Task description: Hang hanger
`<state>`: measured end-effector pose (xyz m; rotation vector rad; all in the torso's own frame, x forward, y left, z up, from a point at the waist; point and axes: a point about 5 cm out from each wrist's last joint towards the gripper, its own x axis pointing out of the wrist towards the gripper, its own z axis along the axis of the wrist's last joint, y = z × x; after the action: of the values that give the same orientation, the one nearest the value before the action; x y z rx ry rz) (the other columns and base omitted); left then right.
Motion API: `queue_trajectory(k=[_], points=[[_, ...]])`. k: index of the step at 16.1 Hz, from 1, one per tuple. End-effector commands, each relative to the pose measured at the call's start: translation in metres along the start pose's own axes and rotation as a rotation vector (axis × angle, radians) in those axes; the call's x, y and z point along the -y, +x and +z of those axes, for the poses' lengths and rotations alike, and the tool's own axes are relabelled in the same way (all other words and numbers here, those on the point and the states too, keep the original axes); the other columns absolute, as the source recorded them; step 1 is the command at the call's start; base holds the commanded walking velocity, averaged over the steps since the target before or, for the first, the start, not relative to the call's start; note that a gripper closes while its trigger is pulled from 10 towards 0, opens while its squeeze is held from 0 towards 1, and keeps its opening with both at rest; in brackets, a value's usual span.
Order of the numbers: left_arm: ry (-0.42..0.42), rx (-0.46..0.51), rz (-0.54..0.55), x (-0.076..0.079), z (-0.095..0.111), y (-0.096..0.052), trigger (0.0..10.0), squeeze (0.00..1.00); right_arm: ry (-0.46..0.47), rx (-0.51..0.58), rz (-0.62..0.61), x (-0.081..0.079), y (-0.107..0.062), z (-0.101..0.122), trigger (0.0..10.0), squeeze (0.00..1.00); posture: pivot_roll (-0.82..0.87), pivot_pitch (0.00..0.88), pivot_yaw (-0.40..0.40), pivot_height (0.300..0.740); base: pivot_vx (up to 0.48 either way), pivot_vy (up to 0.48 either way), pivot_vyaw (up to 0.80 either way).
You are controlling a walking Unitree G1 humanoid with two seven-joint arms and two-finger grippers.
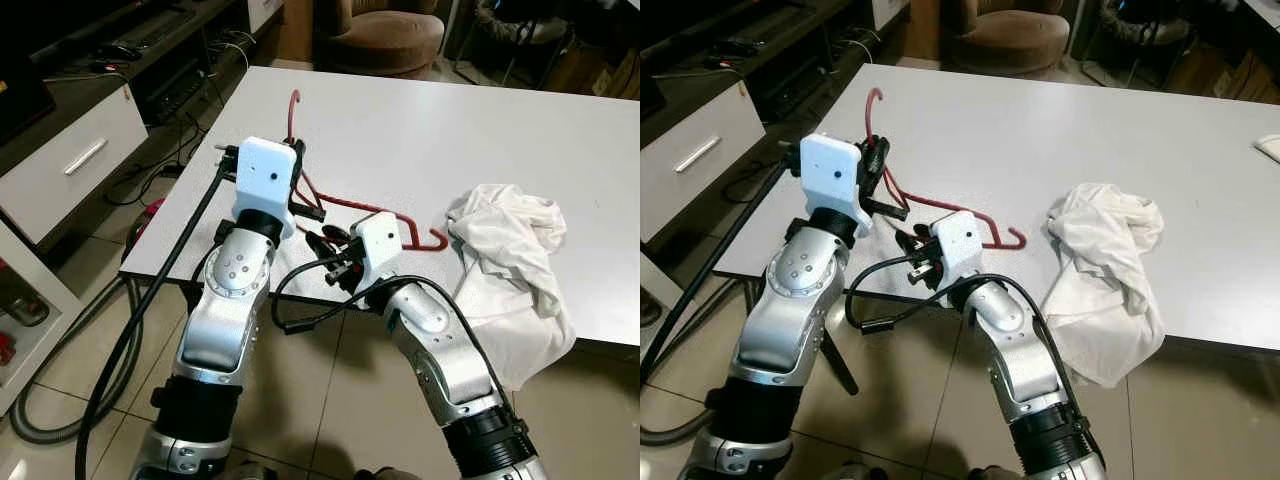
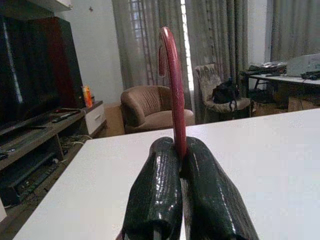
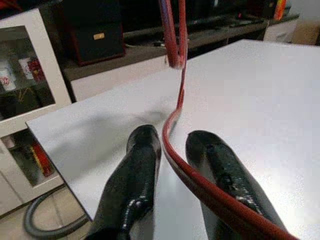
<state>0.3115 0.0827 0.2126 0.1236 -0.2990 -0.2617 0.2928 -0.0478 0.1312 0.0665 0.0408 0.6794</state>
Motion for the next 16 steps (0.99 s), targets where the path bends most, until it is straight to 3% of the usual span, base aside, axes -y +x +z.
queue_trajectory(k=[1,10,11,12,13,14,15,16], points=[[-0.014,-0.006,-0.091,0.016,-0.001,0.001,10.0,0.00,0.011,0.025,0.048,-0.006,0.002,0.010,0.0,0.00,-0.12,0.047,0.028,0.740,0.000,0.000,0.00],[0.035,0.037,-0.108,0.018,0.004,0.002,10.0,0.00,0.039,0.105,-0.036,0.008,-0.004,0.020,0.0,0.00,-0.13,0.052,0.033,0.740,0.000,0.000,0.00],[0.031,0.046,-0.105,0.016,0.005,0.003,10.0,0.00,0.012,0.180,-0.081,0.014,-0.006,0.032,0.0,0.00,-0.13,0.052,0.034,0.740,0.000,0.000,0.00],[0.018,0.054,-0.094,0.014,0.006,0.003,10.0,0.00,-0.071,0.229,-0.102,0.016,-0.008,0.041,0.0,0.00,-0.13,0.052,0.035,0.740,0.000,0.000,0.00],[0.008,0.061,-0.090,0.012,0.007,0.004,10.0,0.00,-0.203,0.250,-0.100,0.015,-0.009,0.048,0.0,0.00,-0.14,0.052,0.037,0.740,0.000,0.000,0.00],[0.003,0.061,-0.092,0.012,0.007,0.004,10.0,0.00,-0.233,0.249,-0.097,0.015,-0.009,0.048,0.0,0.00,-0.14,0.052,0.037,0.740,0.000,0.000,0.00],[-0.012,0.066,-0.104,0.013,0.007,0.004,10.0,0.48,-0.232,0.239,-0.089,0.012,-0.009,0.045,0.0,0.00,-0.14,0.051,0.038,0.740,0.000,0.000,0.00],[-0.015,0.068,-0.107,0.013,0.008,0.004,10.0,0.48,-0.228,0.237,-0.088,0.012,-0.009,0.044,0.0,0.00,-0.14,0.051,0.038,0.740,0.000,0.000,0.00]])
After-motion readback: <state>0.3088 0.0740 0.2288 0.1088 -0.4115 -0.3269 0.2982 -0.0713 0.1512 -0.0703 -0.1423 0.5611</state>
